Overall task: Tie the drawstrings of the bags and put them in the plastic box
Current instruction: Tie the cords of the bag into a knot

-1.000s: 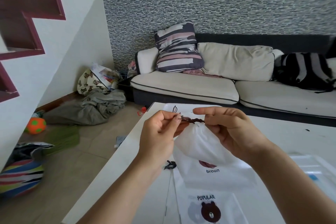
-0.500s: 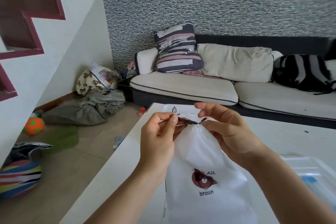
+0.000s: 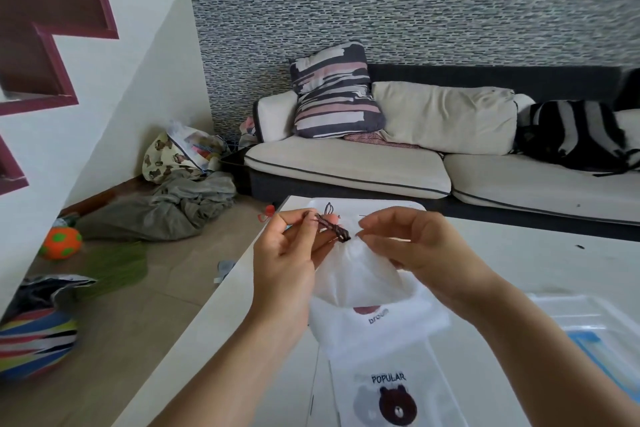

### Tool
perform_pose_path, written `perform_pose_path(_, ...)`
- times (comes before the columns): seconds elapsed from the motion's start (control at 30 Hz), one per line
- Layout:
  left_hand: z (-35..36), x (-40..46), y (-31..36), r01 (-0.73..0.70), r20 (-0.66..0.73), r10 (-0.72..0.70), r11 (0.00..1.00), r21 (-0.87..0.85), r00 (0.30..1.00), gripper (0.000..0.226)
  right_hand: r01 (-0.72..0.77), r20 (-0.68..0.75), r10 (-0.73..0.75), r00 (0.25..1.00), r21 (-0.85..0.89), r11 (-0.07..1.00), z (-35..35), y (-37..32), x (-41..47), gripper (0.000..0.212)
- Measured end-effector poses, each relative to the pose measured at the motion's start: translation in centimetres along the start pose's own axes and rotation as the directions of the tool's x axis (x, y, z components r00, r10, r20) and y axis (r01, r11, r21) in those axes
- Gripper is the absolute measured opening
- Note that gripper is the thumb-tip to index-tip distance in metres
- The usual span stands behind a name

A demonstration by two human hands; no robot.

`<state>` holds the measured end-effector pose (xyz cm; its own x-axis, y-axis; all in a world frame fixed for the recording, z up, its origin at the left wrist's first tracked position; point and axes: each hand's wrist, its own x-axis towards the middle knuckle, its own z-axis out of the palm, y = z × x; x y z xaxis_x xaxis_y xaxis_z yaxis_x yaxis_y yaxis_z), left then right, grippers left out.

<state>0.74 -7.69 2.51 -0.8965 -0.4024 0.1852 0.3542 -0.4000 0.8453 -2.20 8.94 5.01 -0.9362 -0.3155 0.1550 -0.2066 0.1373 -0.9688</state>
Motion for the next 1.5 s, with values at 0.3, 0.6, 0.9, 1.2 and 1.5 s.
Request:
perform_pose_path(0.3, -0.1, -0.2, -0.6, -0.024, 0.002, 0.024, 0.998, 0.051, 1.0, 0.008, -0.106, 0.26, 0.107, 0.96, -0.02, 0.994, 1.9, -0.2, -0.4, 0.024)
perform_pose_path(0.6, 0.1, -0.2, -0.4, -0.078, -0.03, 0.08, 0.995, 0.058, 0.996, 0.012, -0.22, 0.33, 0.143, 0.933, 0.21, 0.953, 2.5, -0.1, -0.6, 0.032)
perform_pose_path(0.9, 0.2, -0.6, -0.3, -0.226, -0.005, 0.228, 0.965, 0.136, 0.974, 0.011, -0.25, 0.275, 0.156, 0.949, 0.347, 0.904, 4.1, 0.0, -0.7, 0.022)
perform_pose_path(1.2, -0.4, 0.1, 0.0, -0.24, 0.019, 0.24, 0.955, 0.176, 0.97, 0.01, -0.212, 0.155, 0.17, 0.973, 0.317, 0.924, 2.0, -0.4, -0.3, 0.026)
perform_pose_path(1.5, -1.0, 0.8, -0.5, -0.236, -0.028, 0.253, 0.933, 0.271, 0.967, 0.009, -0.127, -0.049, 0.14, 0.989, 0.21, 0.97, 0.5, -0.7, -0.1, 0.017)
